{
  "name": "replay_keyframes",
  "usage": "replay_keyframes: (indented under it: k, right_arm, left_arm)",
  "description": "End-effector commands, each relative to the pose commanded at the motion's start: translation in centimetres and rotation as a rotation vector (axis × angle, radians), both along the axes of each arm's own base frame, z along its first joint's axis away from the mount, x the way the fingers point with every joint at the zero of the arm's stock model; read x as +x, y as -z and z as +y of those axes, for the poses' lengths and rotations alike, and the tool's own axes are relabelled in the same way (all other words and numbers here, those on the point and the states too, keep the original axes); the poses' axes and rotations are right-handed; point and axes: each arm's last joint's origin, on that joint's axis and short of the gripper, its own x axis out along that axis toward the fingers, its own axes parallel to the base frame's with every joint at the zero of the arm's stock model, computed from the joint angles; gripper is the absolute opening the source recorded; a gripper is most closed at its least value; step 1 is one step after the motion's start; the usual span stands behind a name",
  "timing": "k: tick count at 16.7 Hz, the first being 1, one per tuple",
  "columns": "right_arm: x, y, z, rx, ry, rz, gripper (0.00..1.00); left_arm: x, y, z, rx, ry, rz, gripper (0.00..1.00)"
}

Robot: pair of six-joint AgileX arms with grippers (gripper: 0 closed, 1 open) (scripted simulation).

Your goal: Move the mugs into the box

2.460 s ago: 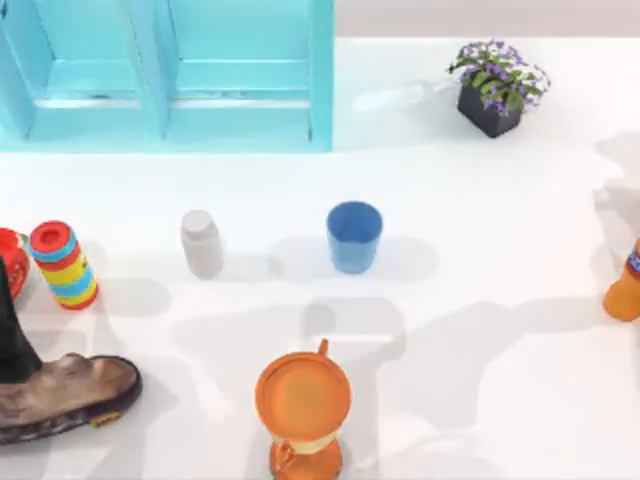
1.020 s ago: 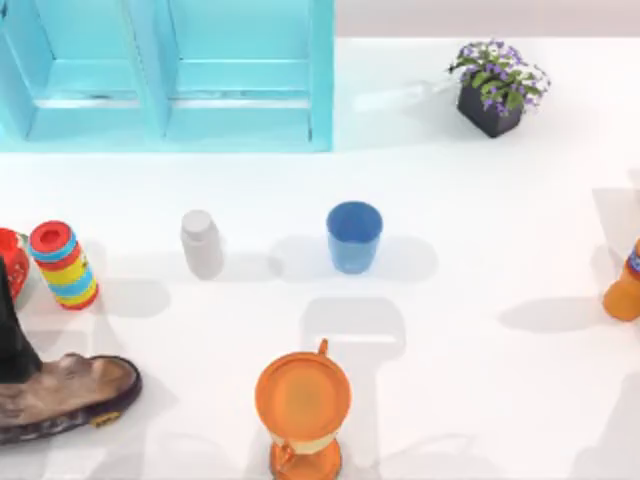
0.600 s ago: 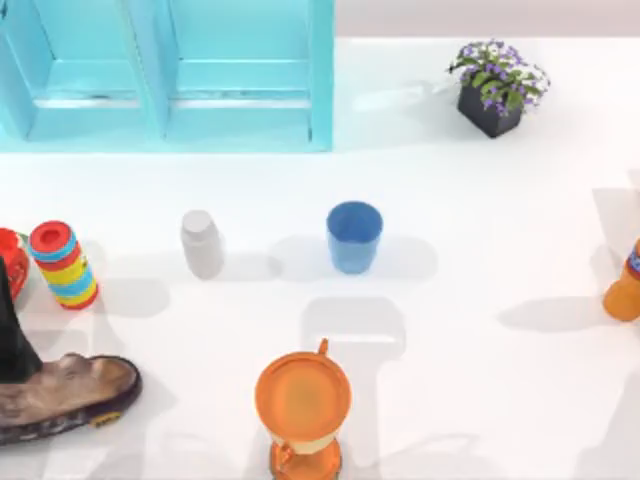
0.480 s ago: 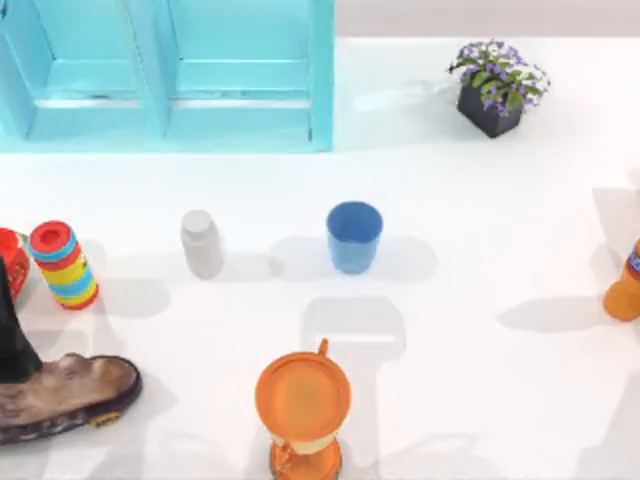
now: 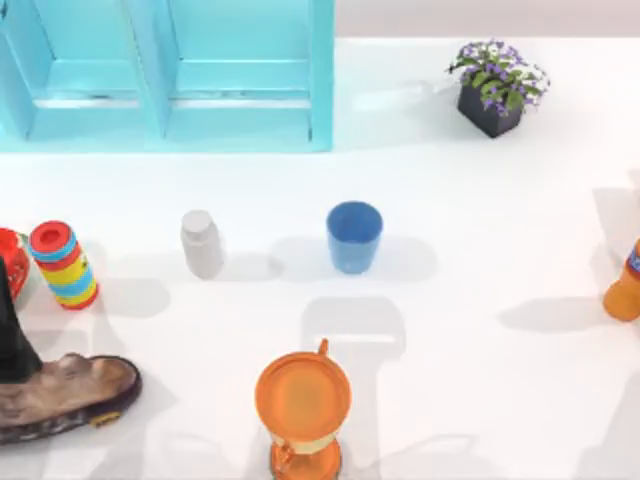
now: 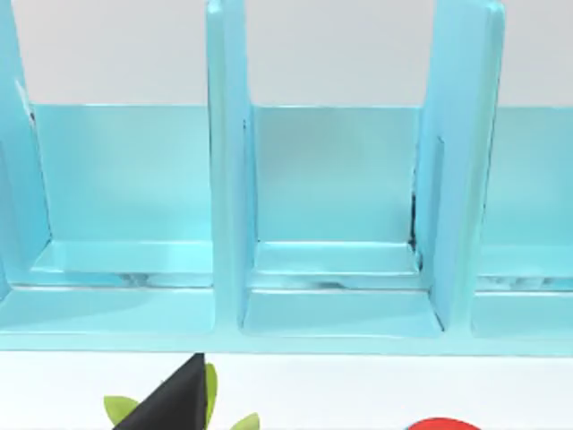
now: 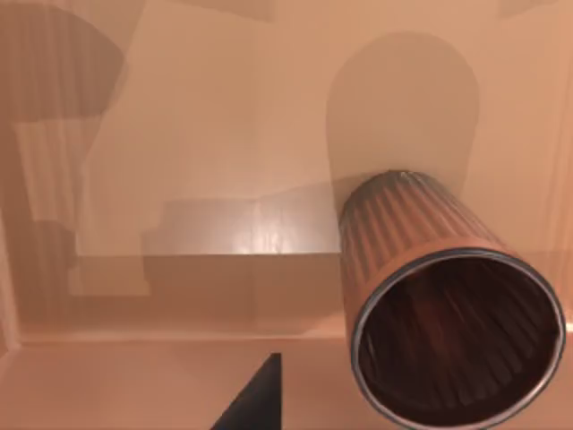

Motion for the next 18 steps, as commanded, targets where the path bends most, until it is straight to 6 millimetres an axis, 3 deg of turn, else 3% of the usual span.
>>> replay_keyframes:
  k: [11,14,18]
  right_arm:
    - [0.1,-0.4,0.0,0.001,-0.002,0.002,1.00]
    - [0.4,-2.7,-0.3,0.006,-0.002,0.009,1.00]
    - [0.3,-8.1,-0.3,0.001,-0.001,0.002,1.00]
  left_arm:
    - [0.0,0.0,0.0,0.000,0.000,0.000,1.00]
    - [0.0,0.0,0.0,0.000,0.000,0.000,1.00]
    - [0.0,0.0,0.0,0.000,0.000,0.000,1.00]
